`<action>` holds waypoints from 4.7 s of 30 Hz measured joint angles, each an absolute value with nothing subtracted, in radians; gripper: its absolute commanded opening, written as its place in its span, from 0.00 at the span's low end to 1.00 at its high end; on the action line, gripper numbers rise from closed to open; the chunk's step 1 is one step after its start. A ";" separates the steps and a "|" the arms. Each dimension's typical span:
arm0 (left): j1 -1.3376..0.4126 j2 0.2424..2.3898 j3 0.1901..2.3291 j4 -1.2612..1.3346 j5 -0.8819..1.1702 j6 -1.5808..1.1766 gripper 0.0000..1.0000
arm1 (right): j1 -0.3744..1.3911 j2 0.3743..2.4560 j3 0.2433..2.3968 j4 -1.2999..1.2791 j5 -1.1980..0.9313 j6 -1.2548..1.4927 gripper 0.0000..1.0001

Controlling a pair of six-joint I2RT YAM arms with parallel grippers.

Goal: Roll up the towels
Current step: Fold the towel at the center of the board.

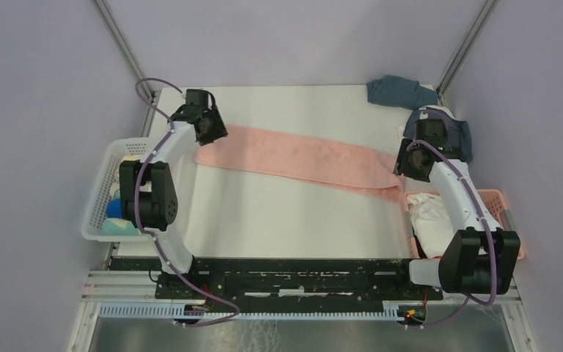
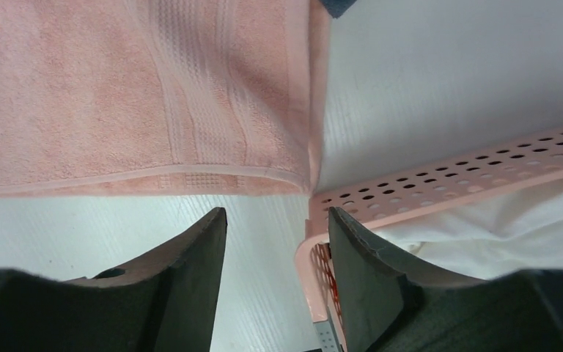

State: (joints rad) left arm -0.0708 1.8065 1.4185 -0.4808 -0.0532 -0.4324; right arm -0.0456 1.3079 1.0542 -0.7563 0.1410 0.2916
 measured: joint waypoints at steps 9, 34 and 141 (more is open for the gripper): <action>-0.185 2.031 1.471 -0.466 -0.055 -0.417 0.59 | -0.046 1.416 1.048 -0.666 0.072 0.310 0.64; -0.121 2.033 1.496 -0.481 -0.077 -0.399 0.65 | -0.101 1.679 1.064 -0.426 -0.205 0.408 0.50; -0.402 1.798 1.209 -0.438 0.028 -0.327 0.74 | 0.094 1.648 1.087 -0.800 0.160 0.493 0.15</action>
State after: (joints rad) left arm -0.4019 1.7977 1.2091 -0.4381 0.0277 -0.3275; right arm 0.0944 1.6482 1.0866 -0.8001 0.1604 0.4931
